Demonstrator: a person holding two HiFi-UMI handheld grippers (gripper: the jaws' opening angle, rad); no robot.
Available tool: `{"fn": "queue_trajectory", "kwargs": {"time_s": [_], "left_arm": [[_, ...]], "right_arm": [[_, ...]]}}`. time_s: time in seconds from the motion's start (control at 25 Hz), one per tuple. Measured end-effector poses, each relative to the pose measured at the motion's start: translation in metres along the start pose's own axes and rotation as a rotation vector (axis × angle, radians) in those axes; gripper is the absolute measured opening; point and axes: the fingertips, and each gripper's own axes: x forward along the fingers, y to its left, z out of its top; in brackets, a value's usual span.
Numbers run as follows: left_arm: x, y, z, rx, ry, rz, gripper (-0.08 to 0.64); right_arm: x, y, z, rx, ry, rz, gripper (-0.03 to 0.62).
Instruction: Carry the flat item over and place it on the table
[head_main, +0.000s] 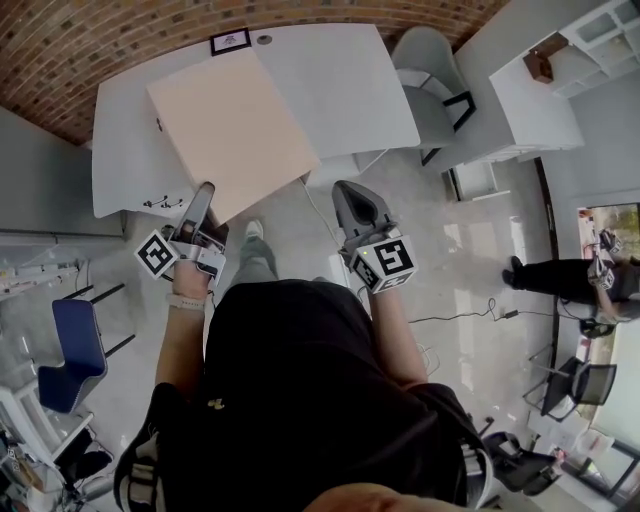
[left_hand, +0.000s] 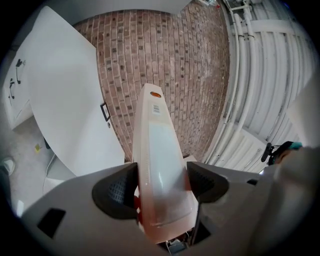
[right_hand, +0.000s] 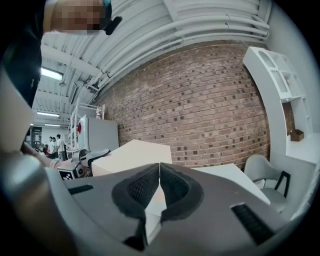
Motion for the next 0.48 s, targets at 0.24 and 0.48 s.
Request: {"fn": "queue_trajectory", "kwargs": {"time_s": [0.24,0.48], "left_arm": [[0.026,0.034,0.042,-0.011,0.051,0.02,0.308],[0.058,0.079,0.09,-0.056,0.097,0.043,0.308]], "right_arm": [[0.058,-0.01,0.004,0.003,0.039,-0.027,0.012],[0.129,-0.018,0.004,-0.003,0.087,-0.048,0.012]]}}
